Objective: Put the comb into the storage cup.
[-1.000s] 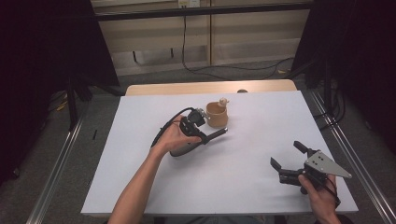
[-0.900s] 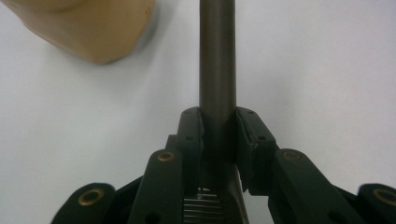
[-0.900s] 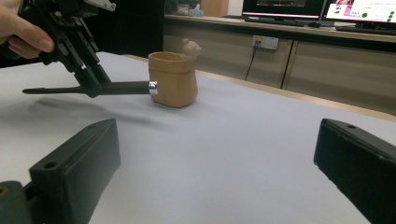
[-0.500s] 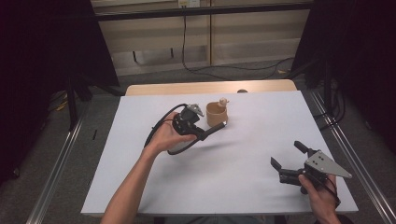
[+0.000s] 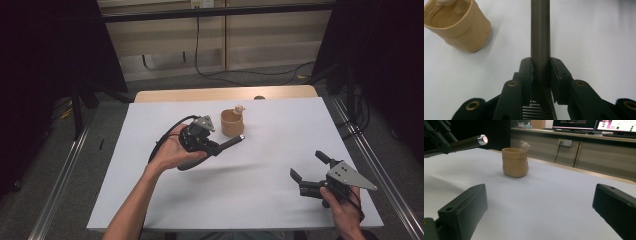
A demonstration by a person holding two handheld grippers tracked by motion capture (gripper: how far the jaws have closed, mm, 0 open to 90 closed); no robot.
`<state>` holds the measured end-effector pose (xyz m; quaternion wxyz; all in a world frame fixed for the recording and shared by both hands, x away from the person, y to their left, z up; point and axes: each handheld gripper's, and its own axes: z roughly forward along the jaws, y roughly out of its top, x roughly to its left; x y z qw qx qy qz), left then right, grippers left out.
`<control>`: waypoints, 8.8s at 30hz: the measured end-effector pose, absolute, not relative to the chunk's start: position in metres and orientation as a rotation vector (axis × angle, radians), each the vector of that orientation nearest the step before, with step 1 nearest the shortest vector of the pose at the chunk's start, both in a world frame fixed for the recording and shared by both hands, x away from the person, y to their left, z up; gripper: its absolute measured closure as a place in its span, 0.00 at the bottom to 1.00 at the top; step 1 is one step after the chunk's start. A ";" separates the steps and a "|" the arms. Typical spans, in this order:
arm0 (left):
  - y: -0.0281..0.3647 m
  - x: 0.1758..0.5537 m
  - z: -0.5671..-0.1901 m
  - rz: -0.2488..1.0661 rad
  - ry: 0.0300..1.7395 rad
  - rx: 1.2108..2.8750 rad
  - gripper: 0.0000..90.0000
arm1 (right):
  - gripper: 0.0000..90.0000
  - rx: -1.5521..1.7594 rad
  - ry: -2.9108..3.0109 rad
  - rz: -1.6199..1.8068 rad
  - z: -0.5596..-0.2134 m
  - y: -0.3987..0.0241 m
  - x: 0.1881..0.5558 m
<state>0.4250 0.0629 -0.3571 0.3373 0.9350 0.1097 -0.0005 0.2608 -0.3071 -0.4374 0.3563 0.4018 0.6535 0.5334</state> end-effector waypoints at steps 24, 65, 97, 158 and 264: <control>0.066 0.393 -0.346 -0.035 0.168 2.526 0.81 | 0.03 0.952 1.829 1.446 -0.425 -0.284 0.264; 0.060 0.387 -0.362 -0.086 0.105 2.629 0.81 | 0.06 0.663 2.553 1.210 -0.392 -0.190 0.310; 0.052 0.387 -0.368 -0.144 0.090 2.647 0.81 | 0.53 0.243 2.791 0.848 -0.375 -0.143 0.346; 0.051 0.393 -0.372 -0.144 0.048 2.644 0.80 | 0.80 -0.007 2.822 0.699 -0.390 -0.130 0.353; 0.139 0.339 -0.399 0.253 0.498 1.968 0.03 | 0.80 0.847 2.278 1.666 -0.435 -0.225 0.326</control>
